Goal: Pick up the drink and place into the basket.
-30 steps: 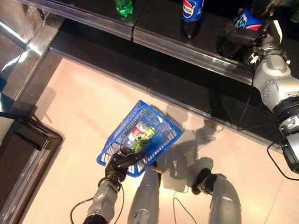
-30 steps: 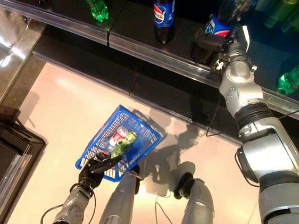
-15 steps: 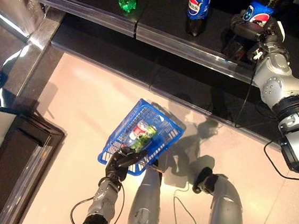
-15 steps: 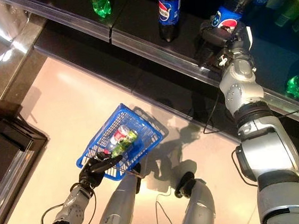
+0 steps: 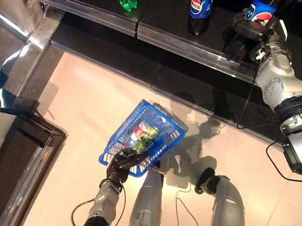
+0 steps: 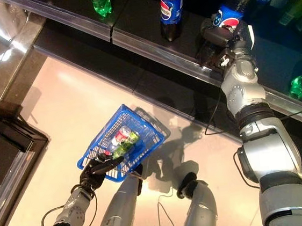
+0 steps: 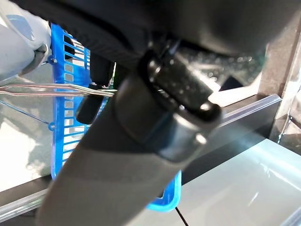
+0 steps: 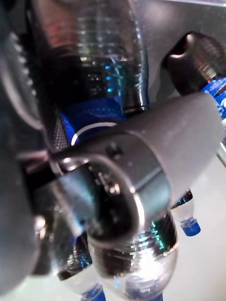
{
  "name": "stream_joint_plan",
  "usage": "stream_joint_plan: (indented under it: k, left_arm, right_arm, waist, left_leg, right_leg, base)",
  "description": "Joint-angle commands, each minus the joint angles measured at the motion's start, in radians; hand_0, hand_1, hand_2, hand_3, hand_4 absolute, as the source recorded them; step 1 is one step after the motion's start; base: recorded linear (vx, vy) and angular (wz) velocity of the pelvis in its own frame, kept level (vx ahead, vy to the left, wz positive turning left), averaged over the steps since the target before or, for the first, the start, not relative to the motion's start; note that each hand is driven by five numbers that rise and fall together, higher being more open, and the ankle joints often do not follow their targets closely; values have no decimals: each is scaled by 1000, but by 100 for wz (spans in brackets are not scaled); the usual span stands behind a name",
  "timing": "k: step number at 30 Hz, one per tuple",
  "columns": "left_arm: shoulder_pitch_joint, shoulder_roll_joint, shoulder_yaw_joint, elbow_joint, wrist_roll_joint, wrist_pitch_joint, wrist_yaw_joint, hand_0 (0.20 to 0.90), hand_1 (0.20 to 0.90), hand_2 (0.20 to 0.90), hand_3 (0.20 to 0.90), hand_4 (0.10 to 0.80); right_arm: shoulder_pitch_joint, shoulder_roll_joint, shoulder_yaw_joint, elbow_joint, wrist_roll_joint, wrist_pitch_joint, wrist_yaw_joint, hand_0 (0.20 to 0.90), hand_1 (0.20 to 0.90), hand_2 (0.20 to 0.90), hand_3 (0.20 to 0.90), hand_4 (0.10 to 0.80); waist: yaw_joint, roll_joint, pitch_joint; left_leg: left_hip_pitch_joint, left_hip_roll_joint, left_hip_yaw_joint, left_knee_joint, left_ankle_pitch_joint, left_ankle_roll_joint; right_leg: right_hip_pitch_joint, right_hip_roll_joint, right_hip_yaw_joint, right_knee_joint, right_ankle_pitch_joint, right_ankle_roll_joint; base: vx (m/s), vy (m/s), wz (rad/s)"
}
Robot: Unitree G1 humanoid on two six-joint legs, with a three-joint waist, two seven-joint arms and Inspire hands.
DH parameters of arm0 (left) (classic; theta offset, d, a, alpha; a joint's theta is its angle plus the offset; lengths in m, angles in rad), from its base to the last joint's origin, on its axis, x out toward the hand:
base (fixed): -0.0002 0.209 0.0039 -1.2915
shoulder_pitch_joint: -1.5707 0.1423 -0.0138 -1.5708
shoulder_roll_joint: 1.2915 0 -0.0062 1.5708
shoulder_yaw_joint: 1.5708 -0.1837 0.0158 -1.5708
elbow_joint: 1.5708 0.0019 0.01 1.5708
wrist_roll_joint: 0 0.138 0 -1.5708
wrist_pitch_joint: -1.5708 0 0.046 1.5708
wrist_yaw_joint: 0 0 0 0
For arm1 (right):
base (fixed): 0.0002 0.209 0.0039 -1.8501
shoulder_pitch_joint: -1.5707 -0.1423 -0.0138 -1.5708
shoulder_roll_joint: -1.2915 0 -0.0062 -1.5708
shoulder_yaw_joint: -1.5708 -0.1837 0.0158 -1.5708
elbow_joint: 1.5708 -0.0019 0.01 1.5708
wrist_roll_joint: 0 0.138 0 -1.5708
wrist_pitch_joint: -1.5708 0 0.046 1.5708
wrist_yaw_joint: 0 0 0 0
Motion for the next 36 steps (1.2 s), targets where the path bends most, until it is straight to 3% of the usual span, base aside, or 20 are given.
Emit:
stream_joint_plan:
  k: [1, 8, 10, 16, 17, 26, 36]
  left_arm:
    - [127, 165, 1, -71, 31, -60, -31, 300, 300, 300, 200, 100]
    - [138, 156, 44, -44, 62, -48, -18, 300, 300, 300, 200, 100]
    - [151, 141, 69, -20, 88, -39, -14, 300, 300, 300, 200, 100]
    - [164, 125, 93, -10, 103, -35, -12, 300, 300, 300, 200, 100]
    - [169, 116, 111, -10, 99, -33, -20, 300, 300, 300, 200, 100]
    - [190, 102, 164, -146, 46, -36, -58, 300, 300, 300, 200, 100]
    - [195, 88, 192, -437, -55, -10, -156, 300, 300, 300, 200, 100]
  right_arm:
    - [-100, -59, -25, -111, -50, -165, 64, 300, 300, 300, 200, 100]
    - [10, -41, -57, -187, -6, -173, 72, 300, 300, 300, 200, 100]
    - [82, -30, -74, -237, -8, -165, 77, 300, 300, 300, 200, 100]
    - [155, -14, -75, -307, -32, -164, 76, 300, 300, 300, 200, 100]
    - [213, 2, -78, -371, -55, -163, 73, 300, 300, 300, 200, 100]
    - [417, 86, -82, -638, -158, -178, 62, 300, 300, 300, 200, 100]
    - [571, 189, -53, -809, -311, -207, 55, 300, 300, 300, 200, 100]
  waist:
    - [19, 1, -60]
    - [9, -49, -146]
    - [0, -69, -212]
    - [-7, -83, -282]
    - [-11, -90, -325]
    - [-15, -100, -408]
    - [25, -106, -436]
  left_leg:
    - [79, -37, 4, -150, 98, 99]
    - [197, -6, 30, -308, 145, 71]
    - [278, 7, 56, -397, 158, 59]
    - [332, 16, 82, -466, 178, 53]
    - [365, 23, 97, -501, 185, 48]
    - [431, 36, 132, -578, 201, 39]
    - [436, 35, 114, -582, 208, 43]
  right_leg:
    - [170, 12, -1, -269, 161, 77]
    - [311, 53, -18, -471, 219, 104]
    - [400, 65, -22, -573, 248, 121]
    - [455, 65, -32, -646, 284, 136]
    - [487, 65, -39, -683, 298, 145]
    - [557, 65, -73, -767, 333, 163]
    - [602, 63, -135, -768, 321, 161]
  base:
    - [-14, 20, -7]
    - [46, -31, -3]
    - [149, 11, -11]
    - [69, 21, -7]
    - [142, 13, 0]
    - [50, -8, 14]
    - [-22, -6, 17]
